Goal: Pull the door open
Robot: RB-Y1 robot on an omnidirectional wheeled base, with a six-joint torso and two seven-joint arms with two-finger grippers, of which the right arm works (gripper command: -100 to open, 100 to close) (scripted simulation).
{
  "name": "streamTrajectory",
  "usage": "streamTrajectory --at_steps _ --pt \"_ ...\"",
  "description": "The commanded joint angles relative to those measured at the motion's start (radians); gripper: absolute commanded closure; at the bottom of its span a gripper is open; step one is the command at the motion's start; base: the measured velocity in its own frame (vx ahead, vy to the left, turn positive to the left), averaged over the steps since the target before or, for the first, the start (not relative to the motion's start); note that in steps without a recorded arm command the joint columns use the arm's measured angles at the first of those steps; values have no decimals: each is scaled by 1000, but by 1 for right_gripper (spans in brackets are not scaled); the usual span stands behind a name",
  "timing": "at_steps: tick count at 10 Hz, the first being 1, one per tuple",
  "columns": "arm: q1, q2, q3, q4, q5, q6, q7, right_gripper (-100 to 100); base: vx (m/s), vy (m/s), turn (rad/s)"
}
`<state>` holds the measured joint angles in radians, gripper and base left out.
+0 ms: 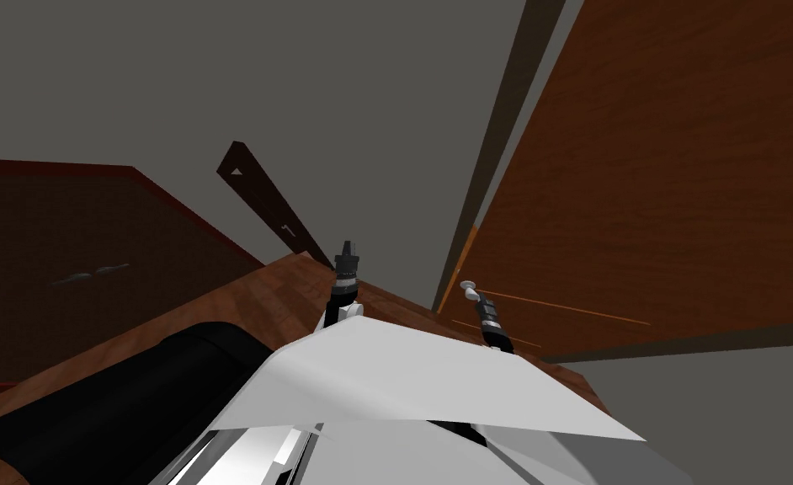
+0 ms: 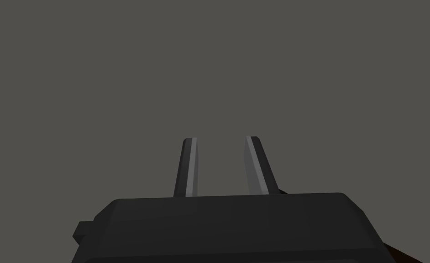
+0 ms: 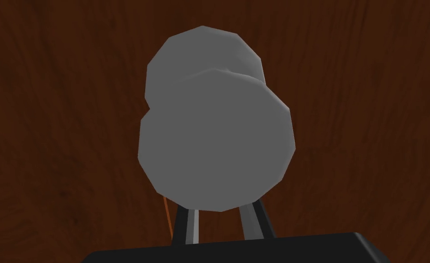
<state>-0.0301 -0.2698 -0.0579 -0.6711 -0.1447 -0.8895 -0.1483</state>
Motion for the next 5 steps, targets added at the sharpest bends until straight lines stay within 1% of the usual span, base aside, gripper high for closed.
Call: streamTrajectory --at_steps 1,2,3,4,5 --pt "24 20 20 -50 8 23 -3 100 0 0 0" --pt "24 20 20 -70 8 23 -3 100 -2 3 -27" --pt "24 20 20 -77 8 23 -3 100 -2 1 15" --pt "26 19 20 -77 -8 24 -44 100 -32 -14 125" --pt "26 19 20 -77 -8 24 -44 100 -41 -27 72"
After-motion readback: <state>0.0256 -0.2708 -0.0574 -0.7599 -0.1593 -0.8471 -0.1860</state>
